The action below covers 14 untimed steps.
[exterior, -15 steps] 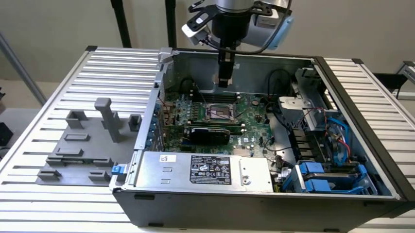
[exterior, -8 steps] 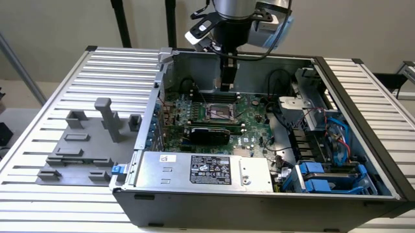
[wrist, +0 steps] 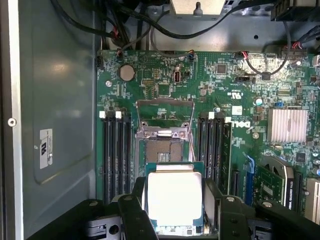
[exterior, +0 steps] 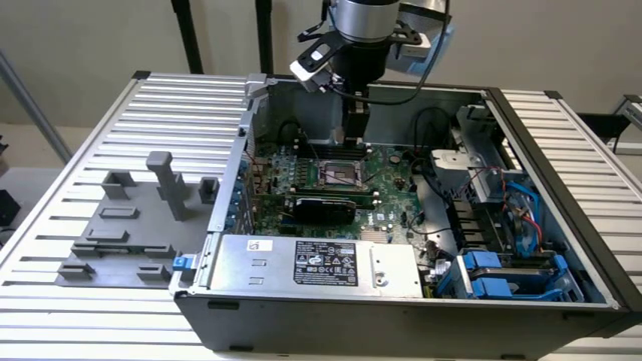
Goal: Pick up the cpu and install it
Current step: 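Place the cpu into insertion slot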
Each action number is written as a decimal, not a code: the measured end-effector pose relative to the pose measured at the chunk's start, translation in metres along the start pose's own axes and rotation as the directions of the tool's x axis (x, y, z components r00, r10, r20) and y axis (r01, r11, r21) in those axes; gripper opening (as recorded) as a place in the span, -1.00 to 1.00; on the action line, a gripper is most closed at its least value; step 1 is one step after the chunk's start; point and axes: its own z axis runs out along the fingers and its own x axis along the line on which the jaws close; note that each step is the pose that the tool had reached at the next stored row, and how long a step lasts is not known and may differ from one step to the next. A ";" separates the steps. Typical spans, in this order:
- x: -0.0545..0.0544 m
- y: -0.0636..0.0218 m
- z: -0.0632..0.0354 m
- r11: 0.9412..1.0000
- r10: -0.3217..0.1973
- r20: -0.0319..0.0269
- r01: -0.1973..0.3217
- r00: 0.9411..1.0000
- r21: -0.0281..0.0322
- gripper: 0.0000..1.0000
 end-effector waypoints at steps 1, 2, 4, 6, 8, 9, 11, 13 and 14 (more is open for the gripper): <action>0.000 0.0000 0.0018 1.000 -0.002 0.000 0.002 1.000 0.000 0.09; 0.000 0.0000 0.0037 1.000 -0.004 0.000 0.004 1.000 0.000 0.09; 0.000 0.0000 0.0073 1.000 -0.005 0.000 0.005 1.000 0.000 0.09; 0.000 0.0000 0.0110 1.000 -0.005 0.000 0.005 1.000 0.000 0.09; 0.001 -0.0001 0.0146 1.000 -0.005 0.000 0.005 1.000 0.000 0.09; 0.001 -0.0001 0.0164 1.000 -0.005 0.000 0.005 1.000 0.000 0.09; 0.003 -0.0001 0.0200 1.000 -0.005 0.000 0.005 1.000 0.000 0.09; 0.005 -0.0002 0.0237 1.000 -0.005 0.000 0.005 1.000 0.000 0.09; 0.005 -0.0002 0.0257 1.000 -0.005 0.000 0.005 1.000 0.000 0.09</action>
